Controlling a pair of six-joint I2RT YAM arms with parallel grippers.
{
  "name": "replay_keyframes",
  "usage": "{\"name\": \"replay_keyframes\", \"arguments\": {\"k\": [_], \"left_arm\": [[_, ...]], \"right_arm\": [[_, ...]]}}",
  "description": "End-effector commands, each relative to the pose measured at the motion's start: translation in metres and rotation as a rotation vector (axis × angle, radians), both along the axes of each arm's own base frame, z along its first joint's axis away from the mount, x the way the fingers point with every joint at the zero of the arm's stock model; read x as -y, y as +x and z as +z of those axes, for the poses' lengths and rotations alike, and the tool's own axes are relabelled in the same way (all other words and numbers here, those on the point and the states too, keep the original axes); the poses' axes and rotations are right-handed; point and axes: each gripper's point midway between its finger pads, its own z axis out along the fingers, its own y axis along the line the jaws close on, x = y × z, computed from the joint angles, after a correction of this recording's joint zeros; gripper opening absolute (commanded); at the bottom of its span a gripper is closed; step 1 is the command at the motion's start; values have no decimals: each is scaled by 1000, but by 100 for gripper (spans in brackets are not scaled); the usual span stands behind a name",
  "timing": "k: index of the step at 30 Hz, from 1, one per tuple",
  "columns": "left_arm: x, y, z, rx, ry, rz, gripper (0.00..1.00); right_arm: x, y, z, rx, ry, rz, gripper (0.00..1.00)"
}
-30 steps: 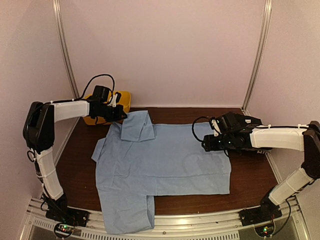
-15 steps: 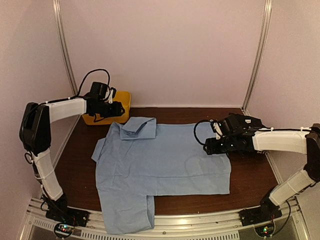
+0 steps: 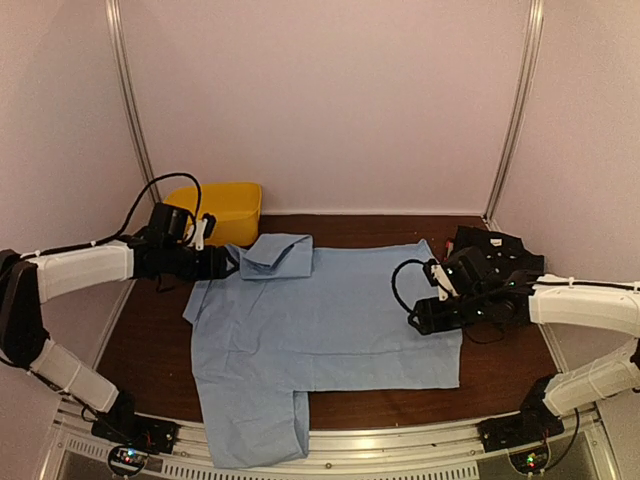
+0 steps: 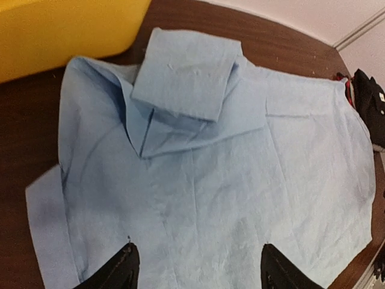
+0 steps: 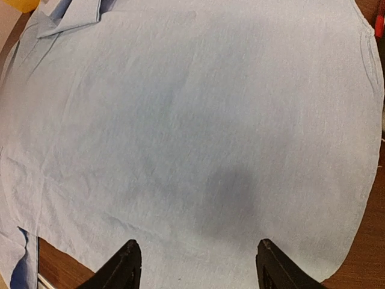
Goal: Fold and stack the long sleeve shirts
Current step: Pick up the flattened shirt from the center of the board.
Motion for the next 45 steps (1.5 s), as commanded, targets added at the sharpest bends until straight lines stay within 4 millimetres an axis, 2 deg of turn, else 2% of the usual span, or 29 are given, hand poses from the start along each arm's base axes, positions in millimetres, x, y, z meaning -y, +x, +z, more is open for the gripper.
{"name": "replay_keyframes", "arguments": {"k": [1,8,12,15,21,26,37,45], "left_arm": [[27,-55,-2,-14,-26,-58,70],[31,-133,-34,-108,-21,-40,71],[23,-159,-61,-173,-17,-6,71],[22,-171,-72,-204,-1,8,72],[18,-183,-83,-222,26,74,73],[8,-187,-90,-246,49,121,74],[-12,-195,-94,-284,99,194,76],[-17,-217,-106,-377,72,181,76]], "right_arm": [[-5,-24,-13,-63,-19,12,67],[-51,-48,-40,-111,-29,144,67],[-62,-49,-61,-137,-54,157,67],[-65,-46,-69,-140,-64,156,67],[-61,-41,-83,-151,-127,138,66],[-47,-40,-91,-167,-187,113,67],[-3,-38,-84,-178,-220,24,66],[-15,-40,-70,-156,-129,57,67]]}}
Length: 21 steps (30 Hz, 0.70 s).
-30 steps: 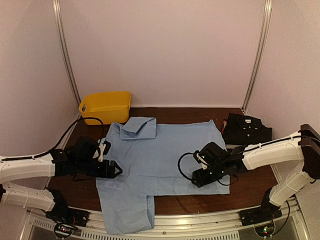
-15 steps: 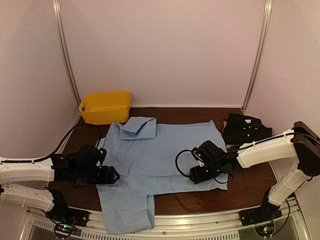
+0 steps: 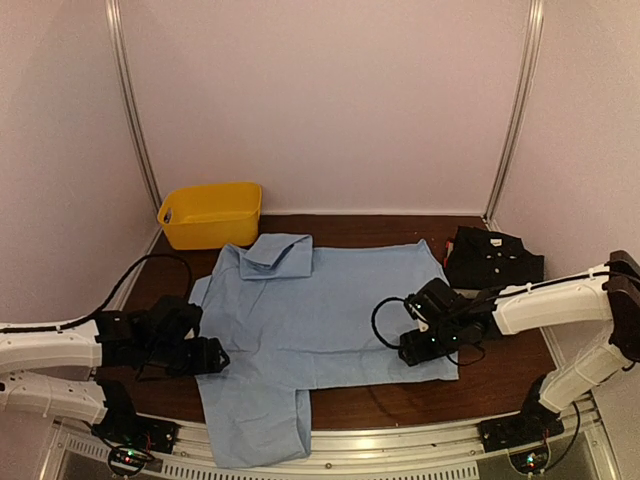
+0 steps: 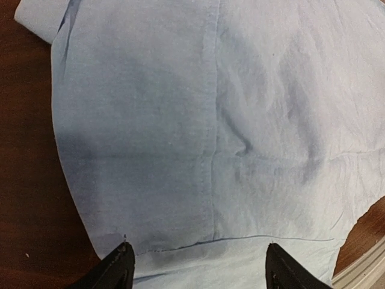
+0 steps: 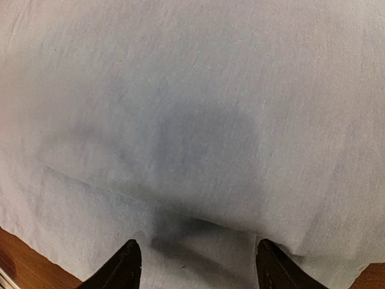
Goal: Fold and stack the long sleeve shirts
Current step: Pick up the flattened shirt from the center of the board.
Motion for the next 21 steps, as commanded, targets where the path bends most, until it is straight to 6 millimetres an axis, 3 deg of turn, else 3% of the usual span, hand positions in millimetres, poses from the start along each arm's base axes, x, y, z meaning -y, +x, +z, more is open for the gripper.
{"name": "replay_keyframes", "arguments": {"k": [1,7,18,21], "left_arm": [[-9,-18,-9,-67,-13,21,76],[-16,-35,-11,-112,-61,61,75],[-16,-52,-34,-199,25,27,63],[-13,-54,-40,-207,13,19,55]], "right_arm": [[0,-2,8,14,33,8,67],[-4,-4,7,4,58,10,66],[-9,-2,6,-2,64,23,67],[-11,-1,6,-4,62,27,67]]}}
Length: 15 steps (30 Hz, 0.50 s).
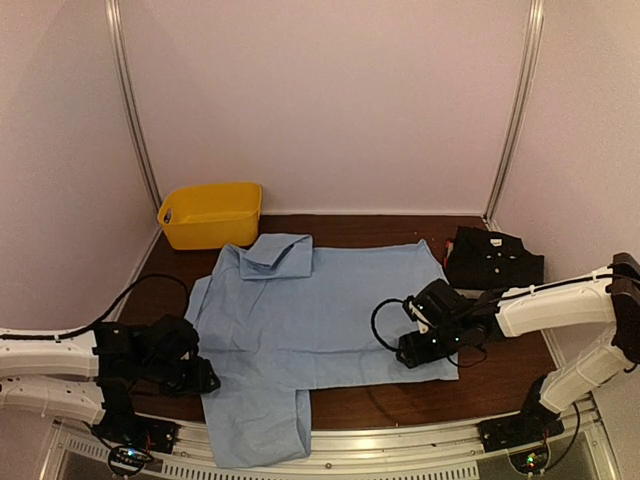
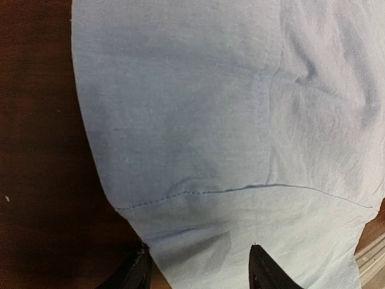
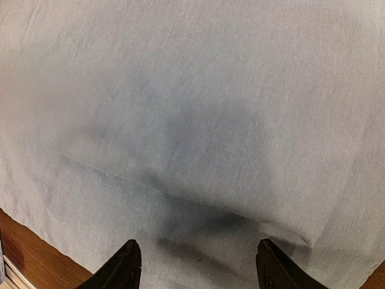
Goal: Fold and stack the long sleeve shirts
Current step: Pick up the flattened shirt from the center of the board.
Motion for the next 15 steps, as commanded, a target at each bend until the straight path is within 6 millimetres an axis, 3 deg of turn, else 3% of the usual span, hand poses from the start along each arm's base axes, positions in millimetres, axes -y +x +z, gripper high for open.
{"name": "replay_keyframes", "arguments": {"k": [1,8,15], "left_arm": [[1,-7,-13,-35,-6,-4,52],[5,-5,-16,-25,-32,-3,35],[13,4,-2,26,-51,-33,1]], "right_arm": [[-6,6,3,10,8,5,67],[-7,8,6,16,3,9,66],[-4,7,12,23,7,-2,66]]}}
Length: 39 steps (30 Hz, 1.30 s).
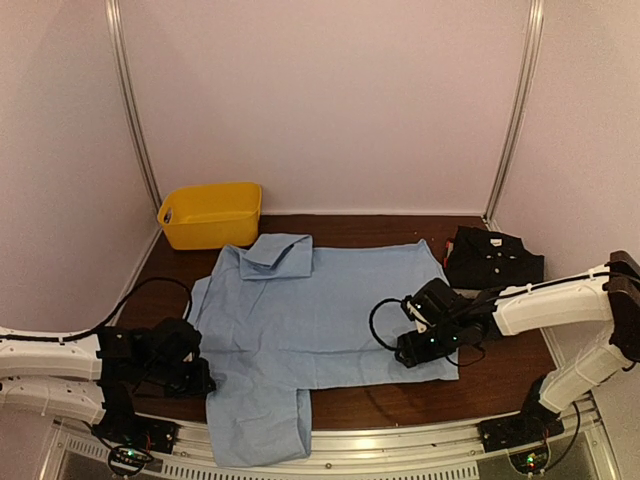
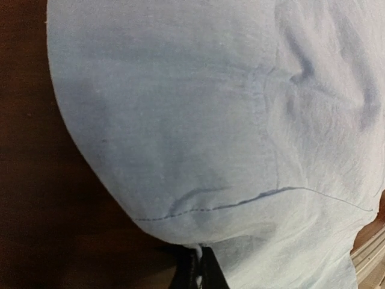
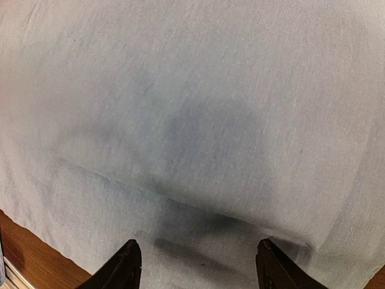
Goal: Fold and stack the long sleeve shirts
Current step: Pick up the flattened shirt from the center of the board.
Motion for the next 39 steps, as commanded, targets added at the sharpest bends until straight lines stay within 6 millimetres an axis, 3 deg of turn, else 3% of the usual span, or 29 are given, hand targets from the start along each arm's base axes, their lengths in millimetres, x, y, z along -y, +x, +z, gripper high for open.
{"name": "replay_keyframes", "arguments": {"k": [1,5,10,15,23,29,33,39], "left_arm": [[6,2,6,20,-5,-39,0],[13,9,24,56,-6,-72,0],[15,27,68,153,38,-100,0],[-3,51,103,223,110,-103,0],[-25,78,132,286,183,-104,0],[-27,86,129,274,226,-132,0],[-21,86,117,253,215,-158,0],[-13,94,116,268,201,-173,0]], "right_arm": [[0,6,16,33,14,-13,66],[6,5,25,41,0,-22,67],[14,-3,33,38,-13,-19,67],[23,-15,35,6,-29,-2,68],[17,-25,23,-32,-52,24,69],[13,-33,18,-35,-64,49,69],[7,-41,26,-13,-18,67,69],[-8,-58,35,15,35,122,69]]}}
